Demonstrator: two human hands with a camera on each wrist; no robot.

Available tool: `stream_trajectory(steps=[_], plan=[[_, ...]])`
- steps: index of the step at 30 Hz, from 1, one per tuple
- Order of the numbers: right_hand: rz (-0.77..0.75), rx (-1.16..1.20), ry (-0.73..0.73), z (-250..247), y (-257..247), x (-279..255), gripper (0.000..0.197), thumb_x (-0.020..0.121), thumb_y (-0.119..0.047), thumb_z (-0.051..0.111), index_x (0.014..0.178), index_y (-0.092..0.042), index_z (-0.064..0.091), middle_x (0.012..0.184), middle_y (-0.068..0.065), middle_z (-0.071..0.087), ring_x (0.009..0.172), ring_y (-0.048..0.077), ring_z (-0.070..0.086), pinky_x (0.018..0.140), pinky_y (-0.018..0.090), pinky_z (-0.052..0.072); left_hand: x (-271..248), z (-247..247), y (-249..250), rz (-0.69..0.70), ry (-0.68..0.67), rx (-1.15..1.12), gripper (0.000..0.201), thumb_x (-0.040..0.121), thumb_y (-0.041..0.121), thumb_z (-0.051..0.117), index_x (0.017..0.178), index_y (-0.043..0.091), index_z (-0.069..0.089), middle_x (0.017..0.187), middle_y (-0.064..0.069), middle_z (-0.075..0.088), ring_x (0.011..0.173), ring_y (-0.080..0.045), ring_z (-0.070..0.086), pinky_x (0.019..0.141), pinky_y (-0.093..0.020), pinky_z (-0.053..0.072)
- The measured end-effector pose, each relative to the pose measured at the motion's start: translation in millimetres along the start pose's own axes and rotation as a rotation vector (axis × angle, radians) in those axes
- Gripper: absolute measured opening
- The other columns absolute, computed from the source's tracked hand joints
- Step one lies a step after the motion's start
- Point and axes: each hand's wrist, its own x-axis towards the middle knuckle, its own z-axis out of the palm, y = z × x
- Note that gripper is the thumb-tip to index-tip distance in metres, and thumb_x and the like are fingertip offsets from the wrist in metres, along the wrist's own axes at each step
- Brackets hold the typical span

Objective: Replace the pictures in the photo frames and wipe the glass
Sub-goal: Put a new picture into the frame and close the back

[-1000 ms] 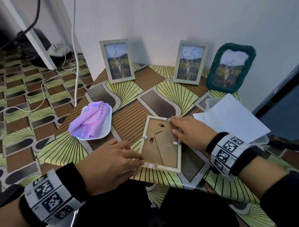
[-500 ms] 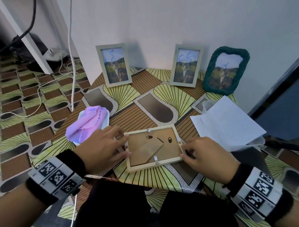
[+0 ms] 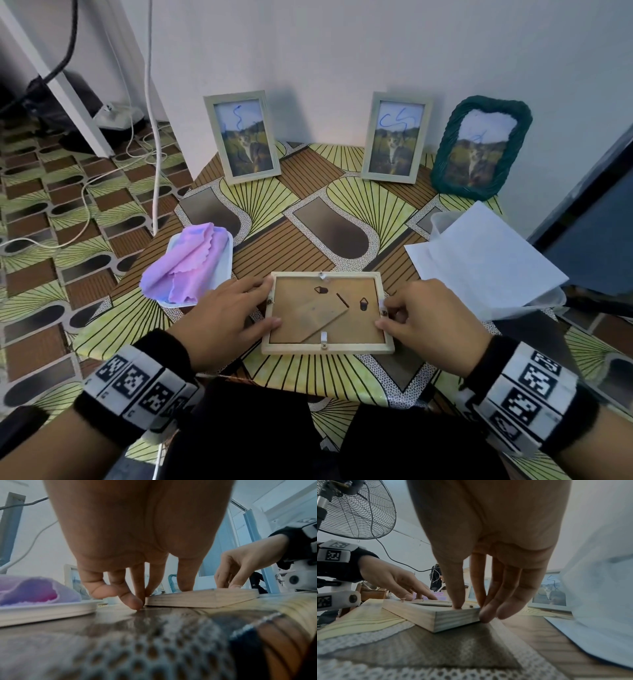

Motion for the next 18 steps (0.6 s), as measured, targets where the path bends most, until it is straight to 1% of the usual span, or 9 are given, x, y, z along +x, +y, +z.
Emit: stream_trajectory(steps=[2,6,9,11,12,14,18], plan=[[0.0,0.007,0.003,0,-1,3,0.035,0.085,-0.043,0.065,0.066,-0.013,0.061,0.071,0.0,0.059,0.069,0.017,0.054,0.064,0.034,0.046,0,1,-1,0.0,0.016,-0.039,0.072,0.094,0.058,0.043,0.154,0.022,0.027,0.15,0.012,0.036,0.129,-0.012,0.04,0.108,-0.035,0.037],[-0.012,-0.017,-0.004,3,-3,2,0.033,0.088,-0.041,0.062,0.07,-0.014,0.062,0.076,-0.002,0.057,0.074,0.018,0.053,0.068,0.033,0.045,-1,3,1,-0.011,0.011,0.01,0.07,0.095,0.059,0.038,0.155,0.026,0.022,0.155,0.014,0.03,0.125,-0.015,0.041,0.106,-0.032,0.037],[-0.02,-0.024,-0.009,4,-5,-1,0.031,0.091,-0.039,0.059,0.067,-0.02,0.054,0.078,-0.003,0.054,0.077,0.018,0.052,0.07,0.033,0.044,-5,2,8,-0.045,0.03,0.106,0.066,0.096,0.061,0.033,0.153,0.029,0.027,0.154,0.018,0.032,0.118,-0.016,0.046,0.097,-0.034,0.043],[-0.023,-0.022,-0.01,4,-6,-1,0.033,0.092,-0.038,0.058,0.064,-0.023,0.047,0.078,-0.004,0.054,0.076,0.018,0.051,0.069,0.032,0.043,-9,3,14,-0.084,0.061,0.162,0.063,0.096,0.061,0.033,0.15,0.027,0.036,0.149,0.017,0.041,0.116,-0.016,0.05,0.093,-0.034,0.045],[-0.022,-0.021,-0.013,4,-7,-1,0.036,0.092,-0.037,0.057,0.062,-0.024,0.044,0.078,-0.004,0.054,0.075,0.017,0.05,0.068,0.031,0.042,-10,3,17,-0.104,0.074,0.17,0.063,0.096,0.061,0.033,0.148,0.027,0.039,0.146,0.016,0.046,0.116,-0.016,0.052,0.092,-0.034,0.045],[-0.02,-0.016,-0.019,3,-8,-1,0.042,0.092,-0.037,0.058,0.058,-0.027,0.036,0.078,-0.004,0.054,0.074,0.016,0.049,0.068,0.029,0.041,-12,4,19,-0.126,0.085,0.161,0.061,0.096,0.061,0.034,0.146,0.027,0.042,0.143,0.016,0.049,0.116,-0.015,0.053,0.093,-0.034,0.044],[-0.023,-0.013,-0.019,2,-9,-1,0.046,0.093,-0.036,0.058,0.057,-0.029,0.03,0.081,-0.004,0.053,0.074,0.016,0.047,0.069,0.029,0.04,-14,2,20,-0.116,0.071,0.101,0.055,0.097,0.057,0.036,0.146,0.032,0.043,0.146,0.021,0.045,0.121,-0.013,0.052,0.095,-0.034,0.045]])
